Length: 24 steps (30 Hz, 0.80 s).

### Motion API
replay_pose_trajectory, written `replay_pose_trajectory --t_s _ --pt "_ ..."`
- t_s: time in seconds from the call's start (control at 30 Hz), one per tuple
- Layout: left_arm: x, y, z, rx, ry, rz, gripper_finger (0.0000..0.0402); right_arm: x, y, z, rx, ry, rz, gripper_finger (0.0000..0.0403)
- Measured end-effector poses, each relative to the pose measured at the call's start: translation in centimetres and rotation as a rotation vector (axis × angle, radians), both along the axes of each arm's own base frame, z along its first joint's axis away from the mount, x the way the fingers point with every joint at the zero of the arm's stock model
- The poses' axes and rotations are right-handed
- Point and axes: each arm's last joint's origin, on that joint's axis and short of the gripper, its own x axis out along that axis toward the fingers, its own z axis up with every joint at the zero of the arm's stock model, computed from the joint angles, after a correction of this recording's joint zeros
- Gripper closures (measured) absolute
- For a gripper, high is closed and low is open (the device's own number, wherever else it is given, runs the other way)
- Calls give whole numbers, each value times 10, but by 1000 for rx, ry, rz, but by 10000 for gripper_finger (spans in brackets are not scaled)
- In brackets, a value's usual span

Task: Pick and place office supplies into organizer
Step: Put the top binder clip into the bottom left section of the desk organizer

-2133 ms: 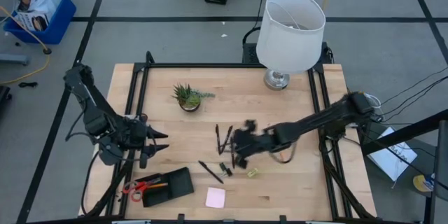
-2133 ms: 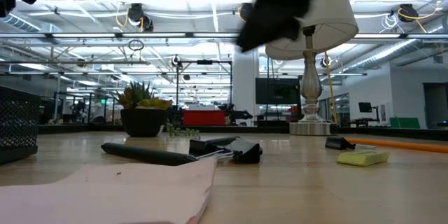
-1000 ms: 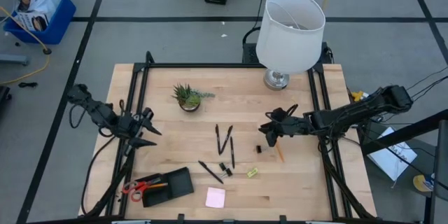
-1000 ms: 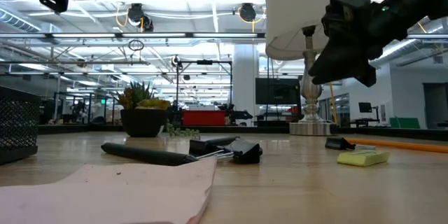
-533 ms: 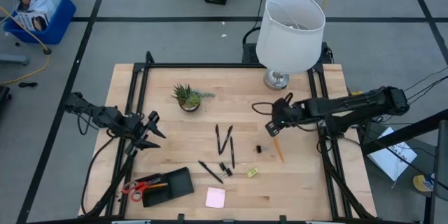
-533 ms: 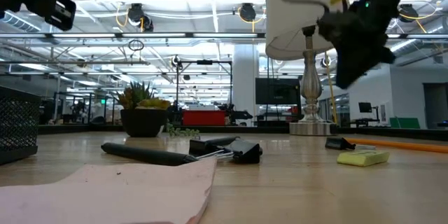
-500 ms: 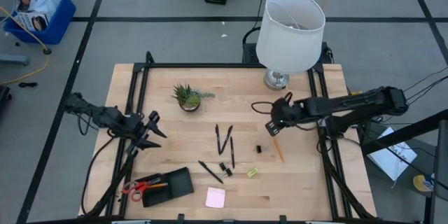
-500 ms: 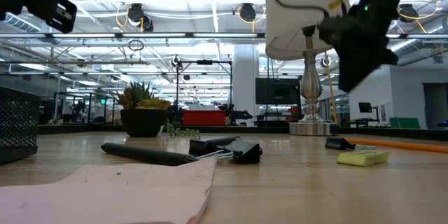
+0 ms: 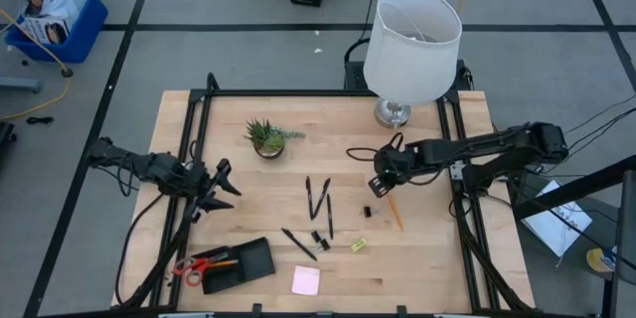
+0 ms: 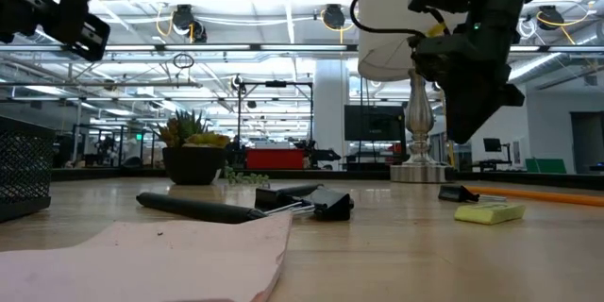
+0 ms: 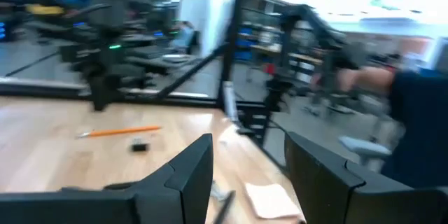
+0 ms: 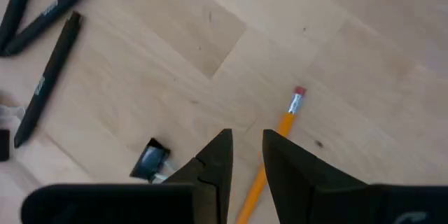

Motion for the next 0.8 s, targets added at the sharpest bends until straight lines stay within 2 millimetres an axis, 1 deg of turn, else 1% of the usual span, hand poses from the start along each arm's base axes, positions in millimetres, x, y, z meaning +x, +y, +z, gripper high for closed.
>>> replay_pose_trajectory --t_s 0.13,0.3,0.4,0.57,0.8 --pt "-1 -2 0 29 -13 -84 222 1 -2 -6 -14 39 -48 308" --pt "-1 -2 -4 21 40 -77 222 9 -3 -23 -42 97 -68 263" --pt "-1 -2 -4 19 34 -77 222 13 -4 -32 -46 129 -66 248" --pt "-1 -2 -2 15 16 -74 222 15 -4 -45 -55 200 -51 244" --pt "-1 -2 -2 18 15 -73 222 15 -6 -45 -102 197 -54 254"
